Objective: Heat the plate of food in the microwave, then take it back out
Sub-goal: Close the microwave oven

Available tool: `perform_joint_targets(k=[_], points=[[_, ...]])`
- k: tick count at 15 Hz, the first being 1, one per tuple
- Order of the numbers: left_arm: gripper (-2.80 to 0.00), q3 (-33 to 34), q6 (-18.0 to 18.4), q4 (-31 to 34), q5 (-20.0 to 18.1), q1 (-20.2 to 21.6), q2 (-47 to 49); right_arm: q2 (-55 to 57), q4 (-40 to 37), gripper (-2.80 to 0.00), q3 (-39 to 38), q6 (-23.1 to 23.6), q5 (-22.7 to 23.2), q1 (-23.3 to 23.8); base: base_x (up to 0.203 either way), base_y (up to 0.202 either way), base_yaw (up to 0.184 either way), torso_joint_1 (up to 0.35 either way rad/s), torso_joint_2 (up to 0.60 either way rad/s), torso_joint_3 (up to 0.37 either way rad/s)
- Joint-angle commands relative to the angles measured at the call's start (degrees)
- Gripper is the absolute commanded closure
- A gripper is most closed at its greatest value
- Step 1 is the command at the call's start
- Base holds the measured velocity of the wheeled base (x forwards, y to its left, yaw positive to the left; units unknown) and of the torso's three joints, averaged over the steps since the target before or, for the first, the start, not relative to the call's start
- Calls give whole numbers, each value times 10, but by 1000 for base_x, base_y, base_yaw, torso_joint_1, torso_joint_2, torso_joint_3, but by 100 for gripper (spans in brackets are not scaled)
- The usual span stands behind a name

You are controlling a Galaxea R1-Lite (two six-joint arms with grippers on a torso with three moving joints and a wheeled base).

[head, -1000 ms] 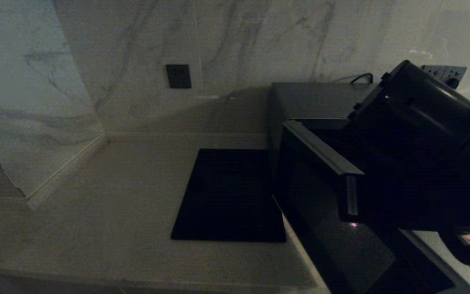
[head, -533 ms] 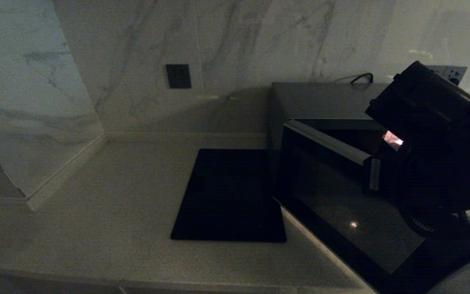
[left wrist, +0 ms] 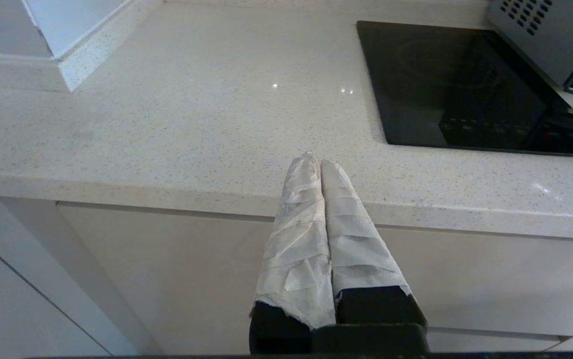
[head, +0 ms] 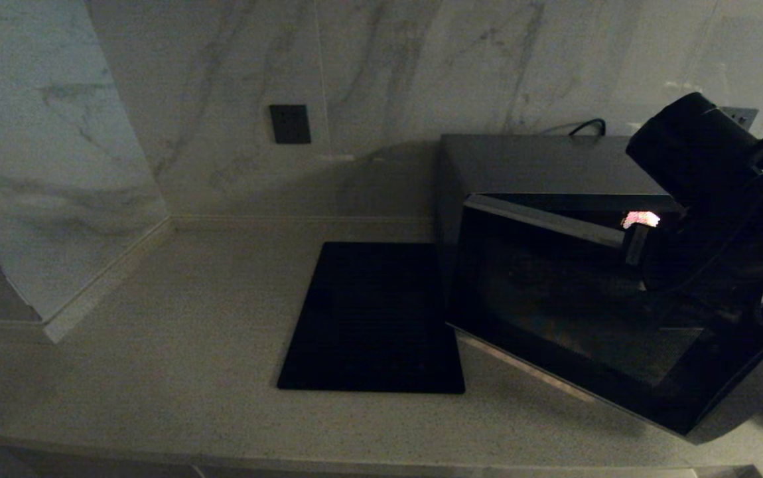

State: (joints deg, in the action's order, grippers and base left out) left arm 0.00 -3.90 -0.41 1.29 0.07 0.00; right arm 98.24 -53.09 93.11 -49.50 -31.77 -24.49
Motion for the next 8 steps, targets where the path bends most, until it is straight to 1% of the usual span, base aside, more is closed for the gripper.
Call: perform_joint_targets(k=[1, 3, 4, 5, 7, 8], points=[[0, 0, -1, 0, 0, 1, 0, 38, 69, 0, 2, 25, -2, 57, 0, 0, 0, 0, 0, 0], [0, 0, -1, 0, 0, 0, 0, 64, 153, 0, 1, 59, 0, 98, 0, 0, 0, 0, 0, 0], [0, 0, -1, 0, 0, 0, 0, 77, 193, 0, 0, 72, 3, 114, 0, 0, 0, 0, 0, 0], [0, 0, -1, 0, 0, 0, 0, 87, 216, 0, 0, 77, 9, 127, 0, 0, 0, 0, 0, 0], [0, 0, -1, 0, 0, 0, 0, 96, 227, 0, 3, 80, 40, 143, 0, 0, 0, 0, 0, 0], [0, 0, -1, 0, 0, 0, 0, 99, 228, 0, 3, 80, 48, 148, 0, 0, 0, 0, 0, 0]])
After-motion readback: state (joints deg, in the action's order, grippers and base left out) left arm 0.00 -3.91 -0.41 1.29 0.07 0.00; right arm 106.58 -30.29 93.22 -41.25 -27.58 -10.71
